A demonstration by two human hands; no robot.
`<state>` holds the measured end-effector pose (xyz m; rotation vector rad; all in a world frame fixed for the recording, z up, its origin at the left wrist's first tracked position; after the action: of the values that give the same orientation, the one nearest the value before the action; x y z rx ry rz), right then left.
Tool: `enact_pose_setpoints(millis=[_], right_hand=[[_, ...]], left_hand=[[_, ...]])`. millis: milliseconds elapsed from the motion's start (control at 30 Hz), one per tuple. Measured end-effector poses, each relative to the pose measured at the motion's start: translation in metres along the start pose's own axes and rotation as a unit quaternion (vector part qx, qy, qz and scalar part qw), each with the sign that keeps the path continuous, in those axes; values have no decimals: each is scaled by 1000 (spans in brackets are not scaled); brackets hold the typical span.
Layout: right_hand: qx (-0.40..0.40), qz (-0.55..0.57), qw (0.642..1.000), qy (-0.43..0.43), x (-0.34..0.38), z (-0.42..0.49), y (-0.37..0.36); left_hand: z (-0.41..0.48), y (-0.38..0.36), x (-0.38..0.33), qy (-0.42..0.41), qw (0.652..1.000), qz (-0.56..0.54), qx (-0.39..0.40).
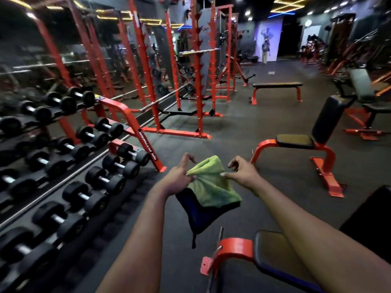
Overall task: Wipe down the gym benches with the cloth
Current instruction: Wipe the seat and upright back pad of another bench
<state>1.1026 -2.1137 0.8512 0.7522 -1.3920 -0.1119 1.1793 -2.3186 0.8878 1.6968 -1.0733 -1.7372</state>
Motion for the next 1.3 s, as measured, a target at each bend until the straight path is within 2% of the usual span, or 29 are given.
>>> enact_pose_setpoints(millis=[33,133,167,200,367,433,567,667,700,767,833,867,900,933,1000,1067,1100,1200,1300], right_hand=[[29,22,999,21,5,19,-24],[234,79,967,62,29,56,-105],[279,88,954,67,41,73,-130],[284,86,952,70,48,78,-142],[194,129,964,129,92,171,-193],[126,127,974,137,101,205,-199],[-2,-5,993,122,113,266,-212],[-38,-67,995,66,111,313,-230],[-14,-57,996,62,110,331,-246],[136,10,986,92,118,358,-282],[342,47,937,58,115,369,-316],[394,38,918,37,115,383,-325],[388,10,921,20,110,398,-325],[326,6,945,8,107,428,-318],[112,53,992,-27,95,477,-283],[-64,120,989,-65,85,513,-246],[-113,140,980,-81,79,530,-232],[-161,275,947,-48,74,565,-197],[-135,319,938,-22,67,597,-167]], left_hand=[[9,14,18,15,1000,1,2],[37,48,59,50,999,-3,-7],[49,66,80,68,998,-6,-16],[54,74,88,77,997,-10,-25],[86,147,156,155,987,13,-48],[95,171,181,171,983,15,-63],[116,208,251,228,969,10,-91],[144,236,296,248,961,-1,-124],[157,246,311,246,961,-1,-127],[183,267,335,233,964,16,-125],[209,283,352,207,972,53,-93],[228,292,360,182,978,73,-65],[242,295,366,153,984,89,-30],[264,302,369,109,988,106,6],[291,309,367,38,988,139,63],[316,321,361,-25,984,145,99],[335,327,361,-52,982,138,118],[386,336,358,-106,975,124,154],[451,335,355,-147,972,117,144]])
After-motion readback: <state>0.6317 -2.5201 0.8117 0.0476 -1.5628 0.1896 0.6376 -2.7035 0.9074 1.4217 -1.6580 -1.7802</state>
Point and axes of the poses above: each hand's wrist, its own z-axis towards the middle knuckle, its own y-axis out of the back of the hand, x = y × z, the point moved 8 cm from there along z, towards the middle knuckle, and after that the axes turned 13 degrees about x, right-handed, at the moved point
